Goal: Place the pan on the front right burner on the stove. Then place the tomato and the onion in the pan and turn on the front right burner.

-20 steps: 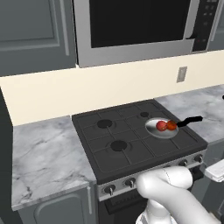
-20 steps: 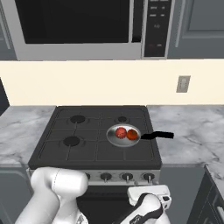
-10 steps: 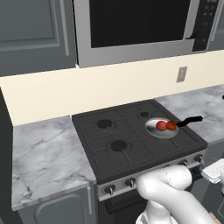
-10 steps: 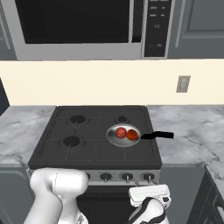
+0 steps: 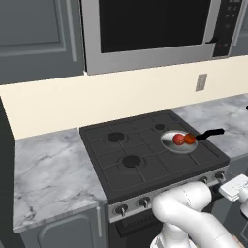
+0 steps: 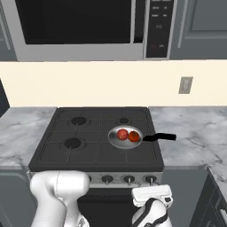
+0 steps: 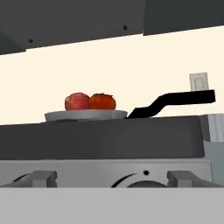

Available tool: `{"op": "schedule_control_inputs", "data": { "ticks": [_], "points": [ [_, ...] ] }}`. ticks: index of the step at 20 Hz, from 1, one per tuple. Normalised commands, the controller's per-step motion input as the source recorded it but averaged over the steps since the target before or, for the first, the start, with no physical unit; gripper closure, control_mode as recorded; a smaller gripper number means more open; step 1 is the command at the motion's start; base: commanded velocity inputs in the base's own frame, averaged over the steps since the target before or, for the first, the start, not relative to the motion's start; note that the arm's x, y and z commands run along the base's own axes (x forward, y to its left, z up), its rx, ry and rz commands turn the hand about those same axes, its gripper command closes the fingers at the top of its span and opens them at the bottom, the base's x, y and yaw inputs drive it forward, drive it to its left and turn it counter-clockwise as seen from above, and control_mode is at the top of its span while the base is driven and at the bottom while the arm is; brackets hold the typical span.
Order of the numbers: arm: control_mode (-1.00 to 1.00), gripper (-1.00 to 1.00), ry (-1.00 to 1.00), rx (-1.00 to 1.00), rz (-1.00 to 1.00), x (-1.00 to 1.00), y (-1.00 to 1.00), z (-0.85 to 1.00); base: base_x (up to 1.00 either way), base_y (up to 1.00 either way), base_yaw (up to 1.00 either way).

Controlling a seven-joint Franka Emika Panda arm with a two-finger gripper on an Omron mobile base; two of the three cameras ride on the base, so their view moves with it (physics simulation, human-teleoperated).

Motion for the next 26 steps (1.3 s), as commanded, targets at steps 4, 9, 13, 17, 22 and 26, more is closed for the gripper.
{"op": "schedule_control_inputs", "data": {
  "ticks": [4,9,13,17,22,26],
  "points": [
    [-1.00,-1.00,0.00,0.00,0.00,0.18,-0.11,-0.22,0.00,0.00,0.00],
    [-1.00,-1.00,0.00,0.00,0.00,0.16,-0.11,-0.24,0.00,0.00,0.00],
    [-1.00,-1.00,0.00,0.00,0.00,0.19,-0.03,-0.23,0.00,0.00,0.00],
    [-1.00,-1.00,0.00,0.00,0.00,0.21,-0.01,-0.18,0.00,0.00,0.00],
    [-1.00,-1.00,-0.01,0.00,0.00,0.21,0.00,-0.15,0.00,0.00,0.00],
    [-1.00,1.00,0.00,0.00,0.00,0.20,0.00,-0.13,0.00,0.00,0.00]
  ]
}}
